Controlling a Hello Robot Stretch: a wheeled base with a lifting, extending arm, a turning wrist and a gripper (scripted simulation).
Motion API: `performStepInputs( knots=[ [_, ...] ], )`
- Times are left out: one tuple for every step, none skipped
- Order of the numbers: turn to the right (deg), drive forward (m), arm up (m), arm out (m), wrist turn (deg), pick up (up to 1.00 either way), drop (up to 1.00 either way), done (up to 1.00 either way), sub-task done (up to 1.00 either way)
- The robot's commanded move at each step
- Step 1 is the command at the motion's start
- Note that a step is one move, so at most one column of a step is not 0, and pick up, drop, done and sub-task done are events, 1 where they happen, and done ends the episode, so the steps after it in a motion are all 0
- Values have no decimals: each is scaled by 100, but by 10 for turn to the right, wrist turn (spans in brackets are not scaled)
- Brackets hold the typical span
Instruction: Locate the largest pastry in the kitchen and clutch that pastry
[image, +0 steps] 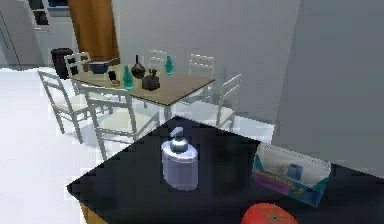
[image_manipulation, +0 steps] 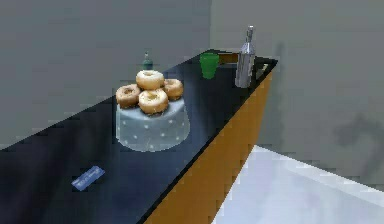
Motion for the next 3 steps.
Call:
performStepInputs(
  knots=[
    [0, 0, 38, 0, 0, 0, 0, 0, 0],
    [0, 0, 0, 28, 0, 0, 0, 0, 0],
    [0, 0, 0, 0, 450, 0, 0, 0, 0]
  ],
)
